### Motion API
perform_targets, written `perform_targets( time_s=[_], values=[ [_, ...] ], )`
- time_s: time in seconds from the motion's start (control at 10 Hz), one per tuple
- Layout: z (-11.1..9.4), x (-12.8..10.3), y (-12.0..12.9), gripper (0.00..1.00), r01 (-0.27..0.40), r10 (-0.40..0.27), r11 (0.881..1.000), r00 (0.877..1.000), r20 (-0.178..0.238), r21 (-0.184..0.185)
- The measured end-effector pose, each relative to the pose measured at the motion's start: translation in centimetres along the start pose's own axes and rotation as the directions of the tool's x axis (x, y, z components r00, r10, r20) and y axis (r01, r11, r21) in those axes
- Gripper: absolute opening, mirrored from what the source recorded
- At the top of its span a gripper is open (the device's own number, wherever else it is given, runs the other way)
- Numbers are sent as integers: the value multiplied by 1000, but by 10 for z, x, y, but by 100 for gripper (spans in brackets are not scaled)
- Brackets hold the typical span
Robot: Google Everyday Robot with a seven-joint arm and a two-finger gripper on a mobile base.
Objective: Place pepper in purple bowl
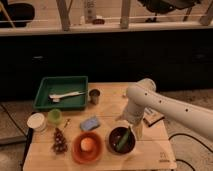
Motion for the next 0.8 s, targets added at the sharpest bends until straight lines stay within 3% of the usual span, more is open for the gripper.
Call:
perform_targets(
  time_s=[0.8],
  values=[
    [-1,-1,0,80,8,-8,1000,1000,-9,9]
  ],
)
